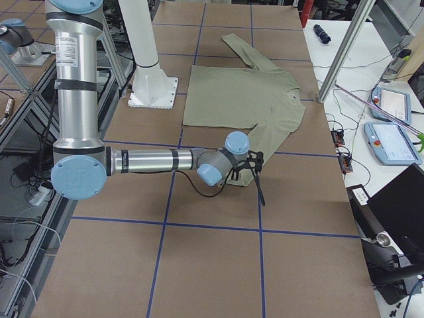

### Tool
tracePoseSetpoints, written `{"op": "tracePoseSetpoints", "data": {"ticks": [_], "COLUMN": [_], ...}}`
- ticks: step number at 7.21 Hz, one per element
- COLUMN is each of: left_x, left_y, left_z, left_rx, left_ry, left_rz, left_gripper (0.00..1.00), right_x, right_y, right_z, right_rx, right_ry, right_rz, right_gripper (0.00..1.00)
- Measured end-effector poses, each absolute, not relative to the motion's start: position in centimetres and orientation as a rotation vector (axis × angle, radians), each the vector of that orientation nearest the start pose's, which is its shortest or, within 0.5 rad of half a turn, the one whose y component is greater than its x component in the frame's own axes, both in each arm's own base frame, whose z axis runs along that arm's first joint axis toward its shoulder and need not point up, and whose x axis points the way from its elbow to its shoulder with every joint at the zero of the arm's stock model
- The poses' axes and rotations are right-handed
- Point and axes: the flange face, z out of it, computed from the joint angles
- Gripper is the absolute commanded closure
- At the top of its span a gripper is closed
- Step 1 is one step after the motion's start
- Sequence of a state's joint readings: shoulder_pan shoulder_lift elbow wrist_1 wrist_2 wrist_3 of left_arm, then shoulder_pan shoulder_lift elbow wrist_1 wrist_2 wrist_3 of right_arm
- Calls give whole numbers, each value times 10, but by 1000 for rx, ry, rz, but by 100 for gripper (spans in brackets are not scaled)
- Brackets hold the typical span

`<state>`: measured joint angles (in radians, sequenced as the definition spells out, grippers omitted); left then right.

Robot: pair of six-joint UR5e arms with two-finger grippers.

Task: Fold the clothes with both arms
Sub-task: 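Grasp the cuff of the sleeve nearest the right gripper, then carry the sleeve across the shirt body toward the collar with the right gripper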

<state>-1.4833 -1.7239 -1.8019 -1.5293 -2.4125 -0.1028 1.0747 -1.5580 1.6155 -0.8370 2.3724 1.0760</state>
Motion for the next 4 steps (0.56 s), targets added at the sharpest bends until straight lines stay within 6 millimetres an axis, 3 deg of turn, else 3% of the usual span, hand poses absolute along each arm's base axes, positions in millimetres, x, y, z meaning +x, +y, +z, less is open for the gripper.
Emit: {"op": "tracePoseSetpoints", "data": {"ticks": [2,3,4], "left_x": [-10,-10,-10], "left_y": [-551,-551,-552], "left_z": [459,458,457], "left_rx": [253,257,259], "left_ry": [861,862,862], "left_rz": [136,138,140], "left_gripper": [0,0,0], "right_x": [-287,-338,-384], "right_y": [-508,-530,-559], "right_z": [422,351,251], "right_rx": [-58,-61,-54], "right_ry": [-1146,-1140,-1108], "right_rz": [321,389,471], "right_gripper": [100,100,100]}}
